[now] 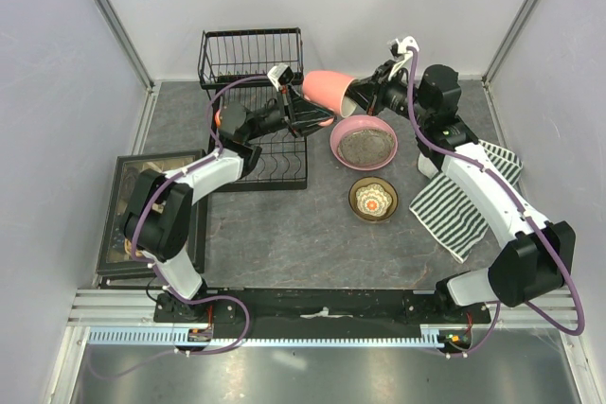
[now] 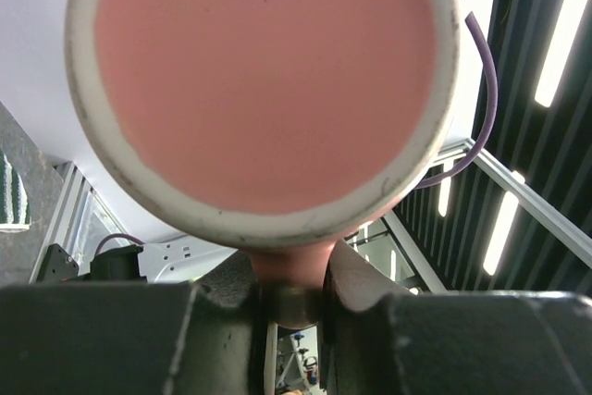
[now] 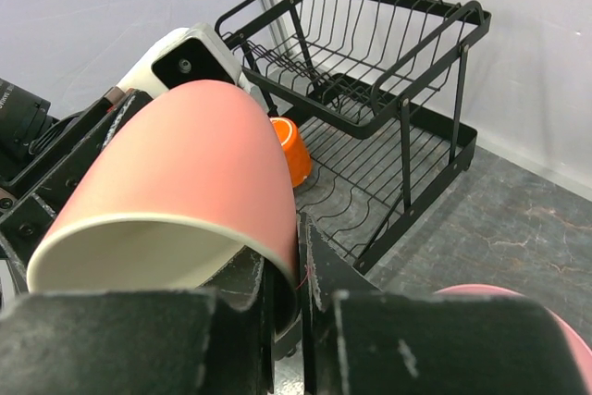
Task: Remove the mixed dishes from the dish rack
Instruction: Place the cup at the center of the board.
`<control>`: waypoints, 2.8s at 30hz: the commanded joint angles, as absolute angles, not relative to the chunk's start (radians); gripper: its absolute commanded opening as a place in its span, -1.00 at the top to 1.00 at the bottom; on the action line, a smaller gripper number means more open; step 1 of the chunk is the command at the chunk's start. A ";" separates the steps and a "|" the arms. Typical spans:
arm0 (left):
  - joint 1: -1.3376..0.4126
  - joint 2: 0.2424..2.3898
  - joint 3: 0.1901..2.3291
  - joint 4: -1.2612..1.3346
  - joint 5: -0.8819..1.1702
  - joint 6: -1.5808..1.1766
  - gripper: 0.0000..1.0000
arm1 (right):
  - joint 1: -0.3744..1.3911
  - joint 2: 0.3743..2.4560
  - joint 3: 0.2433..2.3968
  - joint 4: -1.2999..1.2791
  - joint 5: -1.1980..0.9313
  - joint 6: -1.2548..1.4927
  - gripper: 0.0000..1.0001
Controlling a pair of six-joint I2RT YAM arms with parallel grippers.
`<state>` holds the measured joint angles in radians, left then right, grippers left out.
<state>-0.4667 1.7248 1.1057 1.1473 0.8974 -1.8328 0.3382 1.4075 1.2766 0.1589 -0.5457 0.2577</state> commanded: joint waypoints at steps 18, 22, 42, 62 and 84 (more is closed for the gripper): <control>-0.491 1.692 1.060 1.164 1.003 -1.629 -0.36 | 0.285 1.371 1.347 0.207 -0.606 0.402 1.00; -0.448 1.657 1.034 1.112 1.009 -1.565 -0.56 | 0.262 1.364 1.342 0.190 -0.589 0.382 1.00; -0.121 1.421 1.233 -0.159 0.976 -0.431 -0.78 | 0.301 1.454 1.640 -0.720 -0.440 -0.126 1.00; -0.104 1.332 1.327 -0.604 0.465 0.181 -0.76 | 0.655 1.739 1.704 -1.000 -0.117 -0.278 1.00; -0.100 1.270 1.230 -0.612 0.374 0.284 -0.75 | 0.761 1.844 1.549 -0.930 -0.048 -0.295 1.00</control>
